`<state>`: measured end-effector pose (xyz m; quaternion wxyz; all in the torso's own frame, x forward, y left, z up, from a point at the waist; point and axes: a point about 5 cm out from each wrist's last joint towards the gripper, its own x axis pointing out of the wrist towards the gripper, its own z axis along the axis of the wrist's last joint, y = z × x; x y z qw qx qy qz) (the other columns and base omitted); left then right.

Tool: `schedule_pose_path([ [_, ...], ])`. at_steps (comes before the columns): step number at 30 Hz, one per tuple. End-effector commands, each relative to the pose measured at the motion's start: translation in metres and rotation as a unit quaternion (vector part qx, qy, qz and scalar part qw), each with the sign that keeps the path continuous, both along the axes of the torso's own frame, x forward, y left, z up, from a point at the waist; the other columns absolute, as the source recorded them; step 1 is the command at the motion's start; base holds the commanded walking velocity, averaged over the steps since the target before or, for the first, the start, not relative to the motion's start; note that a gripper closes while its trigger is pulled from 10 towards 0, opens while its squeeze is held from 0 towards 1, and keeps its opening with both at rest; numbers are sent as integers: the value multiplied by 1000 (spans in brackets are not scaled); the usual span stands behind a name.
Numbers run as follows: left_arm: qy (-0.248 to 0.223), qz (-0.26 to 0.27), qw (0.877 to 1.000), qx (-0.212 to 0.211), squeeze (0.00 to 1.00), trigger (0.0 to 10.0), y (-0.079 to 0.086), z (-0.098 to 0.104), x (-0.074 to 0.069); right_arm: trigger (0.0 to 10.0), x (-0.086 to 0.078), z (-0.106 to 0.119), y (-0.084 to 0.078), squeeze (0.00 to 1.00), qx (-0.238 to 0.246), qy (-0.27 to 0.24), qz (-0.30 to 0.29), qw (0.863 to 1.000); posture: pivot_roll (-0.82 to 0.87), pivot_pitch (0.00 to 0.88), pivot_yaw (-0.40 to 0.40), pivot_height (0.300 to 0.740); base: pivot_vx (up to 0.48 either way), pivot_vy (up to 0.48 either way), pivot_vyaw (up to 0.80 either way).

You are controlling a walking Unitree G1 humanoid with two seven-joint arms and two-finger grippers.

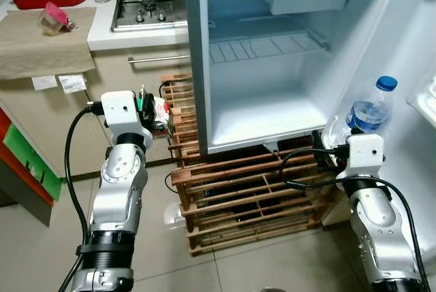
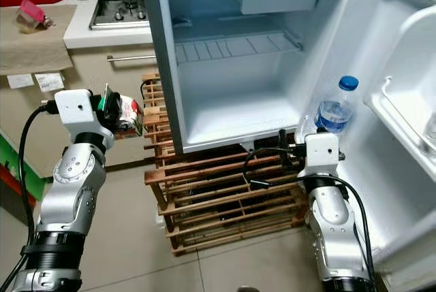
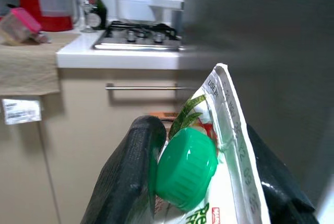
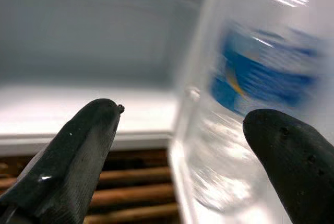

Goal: Restocking fridge

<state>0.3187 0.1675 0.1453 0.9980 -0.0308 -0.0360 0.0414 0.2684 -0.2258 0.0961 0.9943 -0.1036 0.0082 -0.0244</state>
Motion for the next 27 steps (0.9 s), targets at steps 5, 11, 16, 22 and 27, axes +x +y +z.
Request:
schedule_pose_path([
  [5, -7, -3, 1000, 5, 0, 10000, -1, 4, 3, 10000, -4, -2, -25, 0, -36, 5, -38, 999, -159, 0, 42, 740, 0, 0, 0],
  [11, -3, -6, 1000, 6, 0, 10000, -3, 3, 3, 10000, -4, 0, -45, 0, -64, 7, -62, 996, -159, 0, 42, 740, 0, 0, 0],
  [16, -2, -7, 1000, 5, 0, 10000, -4, 2, 3, 10000, -2, 7, -65, 0, -77, -1, -96, 992, -165, 0, 47, 740, 0, 0, 0],
  [22, -2, -9, 1000, 7, 0, 10000, -4, 3, 3, 10000, -1, 12, -73, 0, -80, -11, -109, 991, -164, 0, 50, 740, 0, 0, 0],
  [27, -3, -8, 1000, 5, 0, 10000, -3, 3, 3, 10000, 5, 17, -45, 0, -25, -40, -75, 996, -162, 0, 51, 740, 0, 0, 0],
])
